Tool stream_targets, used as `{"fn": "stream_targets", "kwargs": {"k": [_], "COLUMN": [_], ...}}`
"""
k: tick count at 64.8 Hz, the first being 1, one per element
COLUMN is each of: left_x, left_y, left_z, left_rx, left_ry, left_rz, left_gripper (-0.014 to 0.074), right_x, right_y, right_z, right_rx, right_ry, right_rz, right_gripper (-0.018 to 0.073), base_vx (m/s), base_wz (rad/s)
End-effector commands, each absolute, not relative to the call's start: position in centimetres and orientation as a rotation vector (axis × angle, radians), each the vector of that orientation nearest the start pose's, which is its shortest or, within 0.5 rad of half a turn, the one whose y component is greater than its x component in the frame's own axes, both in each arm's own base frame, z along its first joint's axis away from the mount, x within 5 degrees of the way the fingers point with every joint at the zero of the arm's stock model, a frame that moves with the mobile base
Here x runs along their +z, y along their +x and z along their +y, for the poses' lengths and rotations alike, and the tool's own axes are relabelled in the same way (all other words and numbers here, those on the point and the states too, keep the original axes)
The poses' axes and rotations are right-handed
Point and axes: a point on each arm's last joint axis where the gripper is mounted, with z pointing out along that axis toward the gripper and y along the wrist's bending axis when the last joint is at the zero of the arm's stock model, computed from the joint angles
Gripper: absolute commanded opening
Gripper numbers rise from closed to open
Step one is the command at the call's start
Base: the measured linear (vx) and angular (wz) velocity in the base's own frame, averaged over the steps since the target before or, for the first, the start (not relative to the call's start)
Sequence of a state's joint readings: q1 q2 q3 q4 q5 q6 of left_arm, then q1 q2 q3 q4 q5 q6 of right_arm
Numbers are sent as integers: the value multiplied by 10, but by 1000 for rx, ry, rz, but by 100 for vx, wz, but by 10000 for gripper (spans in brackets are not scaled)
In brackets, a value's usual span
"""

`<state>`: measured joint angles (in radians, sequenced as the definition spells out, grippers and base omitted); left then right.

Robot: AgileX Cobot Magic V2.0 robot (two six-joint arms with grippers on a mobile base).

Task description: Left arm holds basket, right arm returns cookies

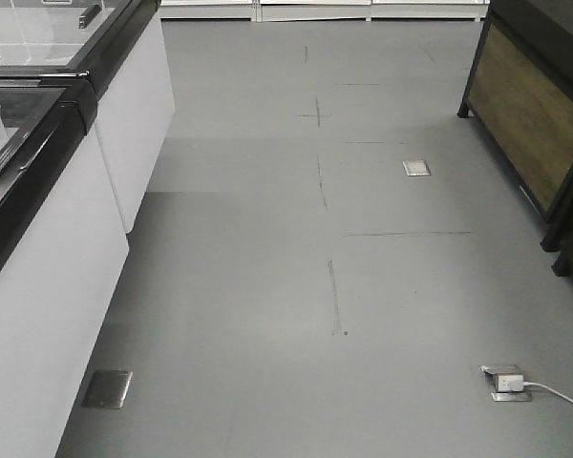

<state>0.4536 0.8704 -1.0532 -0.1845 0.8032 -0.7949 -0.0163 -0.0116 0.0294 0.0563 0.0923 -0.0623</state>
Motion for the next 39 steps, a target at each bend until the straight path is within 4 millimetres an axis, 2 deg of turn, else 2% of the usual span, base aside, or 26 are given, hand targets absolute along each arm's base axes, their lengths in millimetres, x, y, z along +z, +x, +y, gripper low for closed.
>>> {"fn": "stream_targets", "kwargs": {"k": [1,14,23,30,39], "left_x": [429,447,462,470,478], "left_y": [154,152,155,160,164], "left_z": [70,96,112,124,134], "left_rx": [-436,-341,-324,-458,-618], "left_ry": [-1276,-1374,-1367,-1382,-1298], "left_rz": [1566,1542,1614,1617,1558], "left_gripper": [444,444,444,444,444], "right_x": [203,203,203,203,203], "right_y": [56,56,56,56,56], "right_z": [-1,-1,-1,-1,-1], "right_rx": [-18,-18,-18,-18,-18], "right_ry": [6,6,6,6,6], "right_rz": [1506,1506,1506,1506,1506], "right_gripper": [-8,-8,-8,-8,-8], "base_vx": [0,0,0,0,0], "base_wz": [0,0,0,0,0]}}
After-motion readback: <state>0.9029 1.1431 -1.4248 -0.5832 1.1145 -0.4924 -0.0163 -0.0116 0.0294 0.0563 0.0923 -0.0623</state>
